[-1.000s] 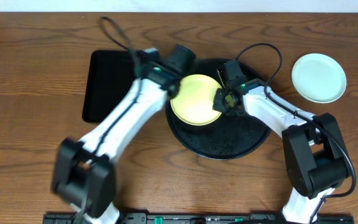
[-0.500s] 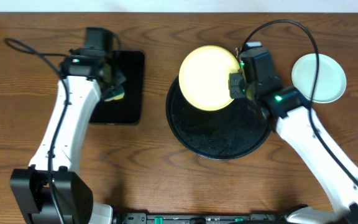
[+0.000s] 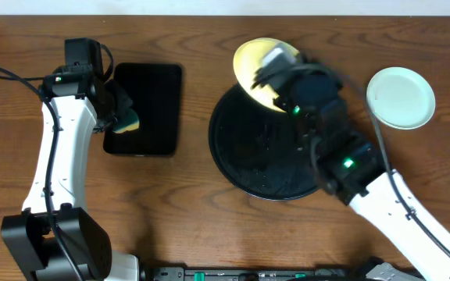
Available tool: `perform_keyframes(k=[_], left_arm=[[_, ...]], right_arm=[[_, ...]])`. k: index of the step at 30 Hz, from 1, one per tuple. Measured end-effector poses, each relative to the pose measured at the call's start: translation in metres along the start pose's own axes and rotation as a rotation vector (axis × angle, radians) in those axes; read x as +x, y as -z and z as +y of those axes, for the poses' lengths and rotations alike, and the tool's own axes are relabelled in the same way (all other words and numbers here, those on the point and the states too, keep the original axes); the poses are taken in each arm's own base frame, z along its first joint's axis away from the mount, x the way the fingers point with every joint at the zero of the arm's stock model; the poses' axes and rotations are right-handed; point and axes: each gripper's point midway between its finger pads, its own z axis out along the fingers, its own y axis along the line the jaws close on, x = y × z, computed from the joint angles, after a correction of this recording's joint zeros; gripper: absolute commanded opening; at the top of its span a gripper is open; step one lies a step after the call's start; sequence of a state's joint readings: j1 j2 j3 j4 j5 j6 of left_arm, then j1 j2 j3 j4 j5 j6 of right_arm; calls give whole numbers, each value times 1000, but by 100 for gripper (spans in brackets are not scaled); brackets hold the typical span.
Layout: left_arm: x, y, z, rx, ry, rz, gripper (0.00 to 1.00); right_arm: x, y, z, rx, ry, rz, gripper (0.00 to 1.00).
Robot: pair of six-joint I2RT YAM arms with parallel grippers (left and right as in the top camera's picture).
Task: Clean dirty plates on tray and stack at the side
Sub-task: 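Carry the yellow plate right and lower it onto the green plate stack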
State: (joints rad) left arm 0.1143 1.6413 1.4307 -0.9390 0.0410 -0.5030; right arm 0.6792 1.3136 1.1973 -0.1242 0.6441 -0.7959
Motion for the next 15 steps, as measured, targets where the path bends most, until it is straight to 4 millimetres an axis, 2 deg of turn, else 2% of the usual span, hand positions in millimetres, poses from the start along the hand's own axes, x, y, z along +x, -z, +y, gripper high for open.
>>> perform_keyframes(k=[4, 7, 12, 15], left_arm=[[1, 0, -1, 7, -7, 6, 8], [1, 0, -1, 8, -7, 5, 7], [1, 0, -1, 8, -7, 5, 7], [1, 0, -1, 8, -7, 6, 7]], right_arm=[[-30, 15, -18, 124, 156, -52, 1], [-33, 19, -23, 155, 219, -42, 1], [-18, 17, -20, 146, 247, 24, 1], [10, 7, -13, 90, 182, 100, 1]])
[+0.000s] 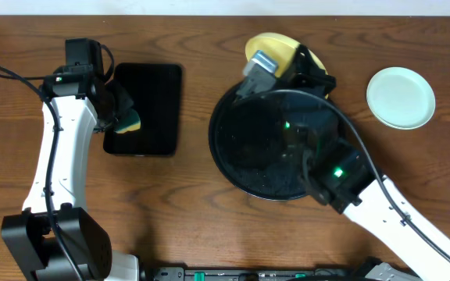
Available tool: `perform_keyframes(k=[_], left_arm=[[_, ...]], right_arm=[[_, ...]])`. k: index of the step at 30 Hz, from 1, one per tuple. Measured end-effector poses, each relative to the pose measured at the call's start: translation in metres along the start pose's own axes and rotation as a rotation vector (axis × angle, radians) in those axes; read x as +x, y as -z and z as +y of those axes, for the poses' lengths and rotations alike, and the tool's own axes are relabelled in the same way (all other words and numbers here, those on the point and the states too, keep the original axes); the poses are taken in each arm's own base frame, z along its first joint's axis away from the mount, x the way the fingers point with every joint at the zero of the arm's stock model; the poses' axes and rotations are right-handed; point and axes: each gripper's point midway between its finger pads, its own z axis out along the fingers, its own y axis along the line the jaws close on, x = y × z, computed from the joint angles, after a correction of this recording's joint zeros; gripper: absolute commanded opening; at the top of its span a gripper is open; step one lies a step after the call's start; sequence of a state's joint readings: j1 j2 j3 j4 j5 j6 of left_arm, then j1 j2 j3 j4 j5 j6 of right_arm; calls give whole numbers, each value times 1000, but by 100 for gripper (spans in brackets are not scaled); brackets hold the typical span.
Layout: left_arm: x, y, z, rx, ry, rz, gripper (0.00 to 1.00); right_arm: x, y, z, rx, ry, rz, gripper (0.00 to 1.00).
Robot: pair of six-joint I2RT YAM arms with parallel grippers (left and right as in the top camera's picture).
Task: Clean dirty plates on tray and stack at the side
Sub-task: 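Carry the yellow plate right and lower it onto the green plate stack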
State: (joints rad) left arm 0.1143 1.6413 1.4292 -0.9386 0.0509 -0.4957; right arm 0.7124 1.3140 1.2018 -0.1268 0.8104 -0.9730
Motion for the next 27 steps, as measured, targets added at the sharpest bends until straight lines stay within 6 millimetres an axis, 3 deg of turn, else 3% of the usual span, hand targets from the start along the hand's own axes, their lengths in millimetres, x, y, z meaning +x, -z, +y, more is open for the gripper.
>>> perform_keyframes(k=[3, 7, 10, 14, 18, 22, 27], left_arm=[[1, -1, 0, 1, 0, 4, 8], [4, -3, 2, -4, 0, 12, 8], [4, -3, 2, -5, 0, 14, 7], [4, -3, 2, -5, 0, 14, 8], [4, -4, 2, -6, 0, 15, 8], [4, -4, 2, -5, 0, 14, 7], [4, -4, 2, -5, 0, 13, 7]], right_arm=[[46, -22, 11, -66, -148, 126, 1], [141, -59, 12, -36, -554, 392, 1], [210, -74, 10, 2, -894, 544, 1], [281, -81, -5, 15, -1336, 607, 1], [341, -71, -3, 36, -1589, 714, 1], [377, -78, 25, 23, -1688, 830, 1], [396, -102, 67, -25, -1736, 911, 1]])
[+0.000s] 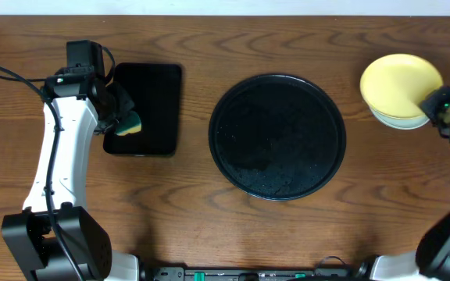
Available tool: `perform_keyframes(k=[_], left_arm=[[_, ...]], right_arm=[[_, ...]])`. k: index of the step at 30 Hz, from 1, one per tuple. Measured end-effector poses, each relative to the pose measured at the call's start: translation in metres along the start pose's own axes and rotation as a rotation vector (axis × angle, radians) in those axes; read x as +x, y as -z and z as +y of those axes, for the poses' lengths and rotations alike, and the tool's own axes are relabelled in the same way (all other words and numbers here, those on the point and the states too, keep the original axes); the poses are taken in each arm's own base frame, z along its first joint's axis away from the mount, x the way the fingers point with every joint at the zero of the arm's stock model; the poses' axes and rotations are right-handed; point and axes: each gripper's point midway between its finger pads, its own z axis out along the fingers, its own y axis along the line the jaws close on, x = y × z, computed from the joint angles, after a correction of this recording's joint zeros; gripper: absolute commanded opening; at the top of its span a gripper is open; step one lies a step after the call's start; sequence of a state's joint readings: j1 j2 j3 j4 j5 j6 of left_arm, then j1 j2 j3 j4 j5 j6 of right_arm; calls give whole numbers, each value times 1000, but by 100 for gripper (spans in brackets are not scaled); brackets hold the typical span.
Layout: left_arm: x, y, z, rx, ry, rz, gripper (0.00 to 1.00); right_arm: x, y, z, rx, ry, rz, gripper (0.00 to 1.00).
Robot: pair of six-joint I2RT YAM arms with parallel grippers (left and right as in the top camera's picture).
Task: Clean dirty plates on tray and stack at the side
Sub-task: 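Carry the yellow plate right and lower it onto the green plate stack, then release the sponge in the black tray and withdraw the left gripper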
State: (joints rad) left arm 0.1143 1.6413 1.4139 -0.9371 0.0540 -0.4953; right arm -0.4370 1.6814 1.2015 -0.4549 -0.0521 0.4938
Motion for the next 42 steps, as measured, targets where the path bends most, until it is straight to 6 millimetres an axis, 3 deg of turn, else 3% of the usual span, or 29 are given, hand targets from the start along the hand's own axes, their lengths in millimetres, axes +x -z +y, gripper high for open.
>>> perform_keyframes(k=[6, 12, 18, 22, 24, 28, 31, 33, 35, 37, 39, 42], left_arm=[[0, 0, 0, 0, 0, -1, 7], [-2, -4, -1, 8, 0, -13, 7], [3, -14, 2, 3, 0, -5, 7], [1, -15, 0, 9, 0, -15, 8], [-2, -15, -1, 15, 0, -24, 8], [-4, -15, -2, 21, 0, -34, 8], [-4, -15, -2, 21, 0, -34, 8], [-6, -16, -4, 27, 0, -44, 8], [-10, -19, -7, 43, -4, -66, 9], [-15, -24, -12, 71, -19, -90, 17], [-14, -32, -17, 101, -41, -93, 22], [-13, -50, -22, 119, -61, -70, 31]], right_arm=[[5, -36, -14, 60, -48, 10, 1], [-7, -36, -28, 137, -57, -56, 2], [-13, -38, -31, 156, -71, -86, 24], [-4, -49, -34, 165, -65, -54, 54], [2, -52, -29, 134, -46, -26, 64], [9, -50, -11, 42, -10, 20, 71], [10, -31, 3, -28, 2, 40, 73], [6, -8, 13, -71, 7, 33, 73], [-1, 28, 25, -122, 15, 0, 73], [-4, 60, 34, -158, 26, -29, 74], [5, 95, 47, -196, 52, -35, 75], [25, 132, 66, -257, 106, -27, 75]])
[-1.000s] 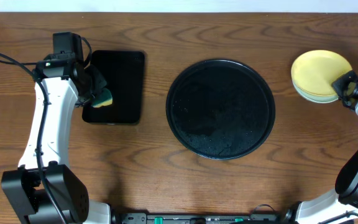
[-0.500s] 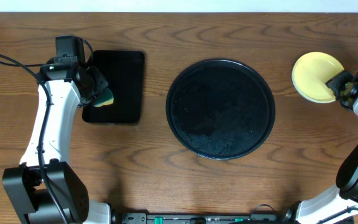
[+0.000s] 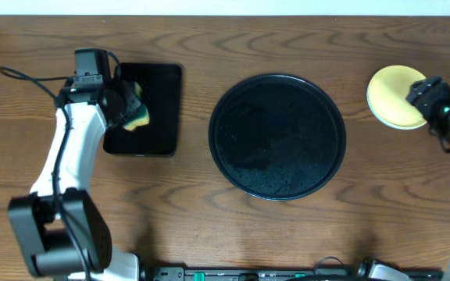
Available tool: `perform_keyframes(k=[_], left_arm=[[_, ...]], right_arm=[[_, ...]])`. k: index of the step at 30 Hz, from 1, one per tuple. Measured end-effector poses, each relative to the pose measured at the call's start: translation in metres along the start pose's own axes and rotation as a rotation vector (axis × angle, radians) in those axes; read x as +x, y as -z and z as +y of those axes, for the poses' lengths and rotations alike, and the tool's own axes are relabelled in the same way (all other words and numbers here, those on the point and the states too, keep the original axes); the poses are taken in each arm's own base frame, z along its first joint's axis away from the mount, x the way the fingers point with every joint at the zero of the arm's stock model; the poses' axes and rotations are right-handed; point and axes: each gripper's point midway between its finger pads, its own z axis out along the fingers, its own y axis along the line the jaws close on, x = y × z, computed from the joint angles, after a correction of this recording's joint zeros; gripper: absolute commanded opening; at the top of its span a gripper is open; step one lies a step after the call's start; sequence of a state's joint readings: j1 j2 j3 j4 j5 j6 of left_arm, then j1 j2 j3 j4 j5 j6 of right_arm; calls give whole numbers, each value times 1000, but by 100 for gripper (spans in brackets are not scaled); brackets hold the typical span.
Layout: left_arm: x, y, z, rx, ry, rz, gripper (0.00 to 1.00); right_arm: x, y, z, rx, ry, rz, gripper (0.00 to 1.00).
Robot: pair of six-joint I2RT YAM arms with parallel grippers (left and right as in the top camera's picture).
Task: Clean dirty plates on tray and stack at the side
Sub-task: 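Release the sponge in the black tray and withdraw the left gripper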
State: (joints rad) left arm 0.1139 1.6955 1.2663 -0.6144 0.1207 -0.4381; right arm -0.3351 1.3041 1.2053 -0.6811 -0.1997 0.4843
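The yellow plate (image 3: 393,94) lies at the far right of the table on top of a pale plate, of which only a thin rim (image 3: 387,124) shows. My right gripper (image 3: 425,95) is at the yellow plate's right edge; its jaws are too small to read. The round black tray (image 3: 277,136) sits in the middle with nothing on it. My left gripper (image 3: 130,112) is shut on a yellow-green sponge (image 3: 138,119), held over the left part of a black rectangular mat (image 3: 161,94).
The wooden table's far edge runs along the top of the overhead view. Cables trail from the left arm at the upper left. The arm bases stand along the front edge.
The yellow plate, which hung over the pale plate, now looks smaller and sits centred on it. The right gripper is still at its right edge. The left arm has shifted slightly right with the sponge.
My right gripper held the yellow plate tilted at the round tray's far rim while the left held the sponge over the mat. Later the plate was over the pale plate at the right, leaving the tray bare. Now it rests there.
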Motion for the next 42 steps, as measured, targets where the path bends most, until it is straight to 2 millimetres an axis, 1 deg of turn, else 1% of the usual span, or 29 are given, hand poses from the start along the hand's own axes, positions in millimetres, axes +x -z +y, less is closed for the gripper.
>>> perform_keyframes(k=[3, 5, 8, 11, 13, 15, 17, 18, 20, 21, 22, 23, 24, 25, 26, 28, 29, 31, 33, 35, 38, 42], left_arm=[[4, -19, 1, -4, -10, 32, 47], [9, -30, 4, -14, -10, 59, 51], [13, -35, 6, -16, -16, 72, 53], [12, -32, 4, -9, -19, 67, 54], [11, -26, 3, -1, -20, 58, 54], [5, -9, -2, 20, -23, 24, 54], [-1, 18, -8, 48, -28, -26, 54], [-4, 35, -11, 65, -30, -58, 55], [-6, 78, -15, 106, -33, -128, 59], [-5, 98, -17, 125, -33, -158, 64], [-2, 119, -17, 145, -38, -189, 70], [3, 143, -16, 164, -36, -221, 71], [8, 157, -15, 174, -38, -240, 71], [14, 173, -13, 186, -39, -258, 79], [21, 188, -10, 195, -43, -275, 80], [36, 208, -4, 205, -38, -289, 80], [42, 214, -1, 205, -38, -288, 80], [54, 225, 5, 206, -39, -290, 80], [60, 234, 8, 215, -40, -307, 80], [65, 244, 9, 228, -43, -330, 80], [68, 253, 10, 243, -45, -359, 80], [70, 259, 11, 252, -47, -375, 80]], right_arm=[[18, 15, 20, -40, 51, 30, 76], [29, 25, 34, -72, 93, 43, 77], [41, 39, 51, -117, 144, 49, 78], [49, 53, 62, -149, 174, 46, 81], [53, 63, 67, -169, 193, 40, 83], [58, 73, 69, -182, 208, 39, 83], [64, 84, 67, -185, 214, 42, 83], [67, 89, 65, -183, 214, 45, 84], [75, 100, 59, -176, 214, 55, 86], [78, 106, 57, -174, 217, 58, 87], [83, 113, 53, -170, 221, 62, 88], [88, 120, 50, -169, 226, 66, 88], [93, 128, 47, -169, 232, 66, 89], [97, 135, 44, -168, 237, 66, 89], [102, 143, 40, -171, 240, 62, 91], [111, 161, 34, -180, 250, 45, 96], [114, 168, 32, -187, 255, 33, 99], [120, 185, 27, -203, 269, -4, 99], [126, 200, 22, -219, 278, -43, 99], [131, 209, 18, -229, 282, -67, 99], [134, 216, 15, -236, 284, -94, 99], [134, 217, 14, -237, 285, -99, 99]])
